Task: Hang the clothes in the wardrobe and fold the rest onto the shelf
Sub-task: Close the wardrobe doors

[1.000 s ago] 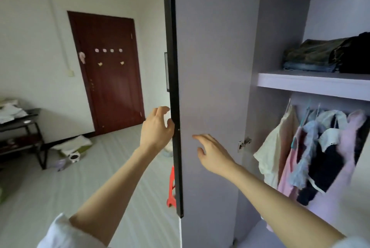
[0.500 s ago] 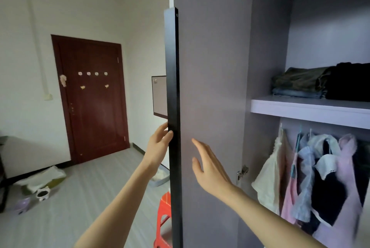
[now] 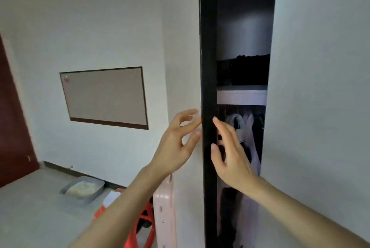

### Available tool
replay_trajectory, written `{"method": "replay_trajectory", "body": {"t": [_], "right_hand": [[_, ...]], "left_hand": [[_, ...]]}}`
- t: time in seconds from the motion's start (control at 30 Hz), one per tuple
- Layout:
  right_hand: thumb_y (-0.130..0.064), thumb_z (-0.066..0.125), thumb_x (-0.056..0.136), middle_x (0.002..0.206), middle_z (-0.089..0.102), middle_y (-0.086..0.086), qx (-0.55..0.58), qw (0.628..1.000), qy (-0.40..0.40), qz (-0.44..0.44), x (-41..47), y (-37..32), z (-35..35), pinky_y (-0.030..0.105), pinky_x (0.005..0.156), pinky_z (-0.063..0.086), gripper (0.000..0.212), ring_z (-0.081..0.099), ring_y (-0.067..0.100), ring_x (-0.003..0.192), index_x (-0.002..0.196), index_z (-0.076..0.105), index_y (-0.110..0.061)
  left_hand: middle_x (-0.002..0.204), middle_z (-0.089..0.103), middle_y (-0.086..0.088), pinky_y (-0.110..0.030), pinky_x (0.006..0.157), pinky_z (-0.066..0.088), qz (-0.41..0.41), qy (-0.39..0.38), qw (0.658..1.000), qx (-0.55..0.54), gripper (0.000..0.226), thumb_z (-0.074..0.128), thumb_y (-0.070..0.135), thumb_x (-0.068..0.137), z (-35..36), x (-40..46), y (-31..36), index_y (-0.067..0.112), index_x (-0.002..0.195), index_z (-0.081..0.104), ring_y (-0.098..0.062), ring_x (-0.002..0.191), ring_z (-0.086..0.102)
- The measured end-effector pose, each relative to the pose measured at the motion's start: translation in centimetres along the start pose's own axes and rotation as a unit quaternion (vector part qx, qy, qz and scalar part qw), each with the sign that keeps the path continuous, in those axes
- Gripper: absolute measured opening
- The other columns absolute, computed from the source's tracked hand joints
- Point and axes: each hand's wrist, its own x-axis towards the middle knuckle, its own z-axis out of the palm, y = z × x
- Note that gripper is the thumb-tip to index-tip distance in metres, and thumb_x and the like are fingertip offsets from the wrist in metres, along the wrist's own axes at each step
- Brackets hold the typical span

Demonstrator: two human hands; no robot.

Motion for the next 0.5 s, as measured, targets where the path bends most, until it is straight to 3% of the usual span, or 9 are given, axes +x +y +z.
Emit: {"method": "replay_trajectory", "body": {"t": [0.1,0.23,0.37,0.5], "right_hand": [[-0.02,0.044,0.091,0.144,0.033,0.004,-0.096,0.994,0.036,0.046,-0.4,2.2,-2.7,0.004,0.092,0.034,0.06,0.032,-0.004,0.125,0.147,0.022,-0.02],[-0.005,0.049,0.091,0.138,0.033,0.012,-0.181,0.975,0.044,0.124,0.1,4.2,-5.1,0.021,0.095,0.037,0.06,0.038,0.019,0.124,0.146,0.026,-0.008],[-0.005,0.043,0.094,0.137,0.028,0.009,-0.138,0.966,0.041,0.216,1.8,6.1,-5.9,0.015,0.097,0.031,0.059,0.036,0.017,0.122,0.147,0.018,-0.004],[-0.006,0.044,0.092,0.139,0.024,0.004,-0.066,0.948,0.049,0.306,3.4,8.4,-6.5,0.017,0.098,0.034,0.063,0.036,0.015,0.125,0.149,0.015,-0.008]], "left_hand": [[0.154,0.017,0.006,-0.013,0.11,0.017,0.064,-0.043,0.994,0.074,0.054,0.05,0.026,0.096,4.2,2.2,-0.5,0.043,0.14,0.024,-0.008,0.14,0.017],[0.159,0.0,-0.006,-0.045,0.112,0.029,0.045,-0.093,0.987,0.123,0.075,0.052,0.022,0.095,9.3,5.0,-0.9,0.041,0.143,-0.002,-0.024,0.146,0.005],[0.158,0.0,-0.009,-0.047,0.099,0.042,0.037,-0.081,0.982,0.167,0.077,0.05,0.017,0.093,13.0,7.2,-1.1,0.04,0.144,-0.003,-0.029,0.144,0.008],[0.157,-0.002,-0.008,-0.046,0.1,0.041,0.015,-0.078,0.979,0.186,0.074,0.049,0.022,0.093,15.8,9.4,-1.3,0.04,0.148,0.003,-0.03,0.143,0.005]]}}
